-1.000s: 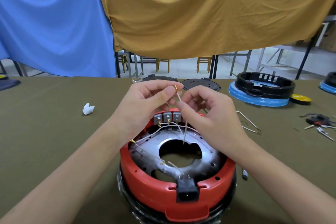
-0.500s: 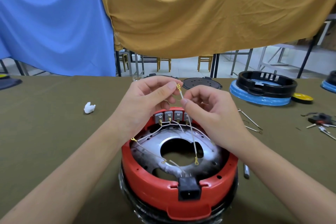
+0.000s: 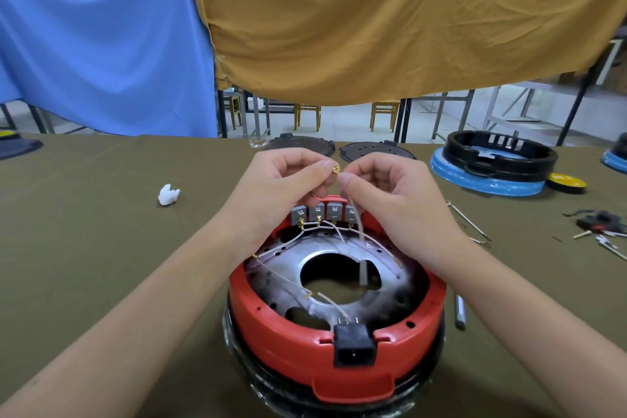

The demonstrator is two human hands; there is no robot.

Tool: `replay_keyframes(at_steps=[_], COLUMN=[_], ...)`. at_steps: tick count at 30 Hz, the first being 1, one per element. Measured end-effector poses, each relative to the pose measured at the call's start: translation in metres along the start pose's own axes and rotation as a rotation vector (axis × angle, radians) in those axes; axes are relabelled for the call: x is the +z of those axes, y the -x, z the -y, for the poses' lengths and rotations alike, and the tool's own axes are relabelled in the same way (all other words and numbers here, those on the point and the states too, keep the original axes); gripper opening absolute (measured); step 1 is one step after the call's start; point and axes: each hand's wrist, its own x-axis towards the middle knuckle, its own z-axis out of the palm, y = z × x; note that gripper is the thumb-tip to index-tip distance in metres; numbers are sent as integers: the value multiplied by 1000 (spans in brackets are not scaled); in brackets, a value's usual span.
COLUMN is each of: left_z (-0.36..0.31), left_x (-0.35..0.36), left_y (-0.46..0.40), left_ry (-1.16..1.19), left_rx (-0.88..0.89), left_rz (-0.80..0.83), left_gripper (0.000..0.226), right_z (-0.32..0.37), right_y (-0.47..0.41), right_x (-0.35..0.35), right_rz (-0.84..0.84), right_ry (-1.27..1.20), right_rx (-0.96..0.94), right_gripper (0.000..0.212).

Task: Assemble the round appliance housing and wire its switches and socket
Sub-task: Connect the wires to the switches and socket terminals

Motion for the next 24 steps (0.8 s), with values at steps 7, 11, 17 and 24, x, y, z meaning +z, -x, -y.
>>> replay_keyframes(at_steps=[7, 11, 17, 24], left_z=[-2, -5, -6, -4], left_x=[2, 1, 5, 4], left_y=[-2, -3, -2, 0], left_ry=[-101, 95, 93, -65], left_rx=[-128, -301, -404, -323], left_rz=[-7, 23, 93, 118], left_gripper=[16, 17, 17, 16], right_z=[1, 0, -8, -19], right_y=[-10, -11, -9, -10], right_x=[-8, -12, -21, -22], right_rz=[60, 120, 179, 127], right_ry=[-203, -80, 504, 784], right_rx=[218, 94, -403, -749], right_gripper=[8, 9, 12, 9])
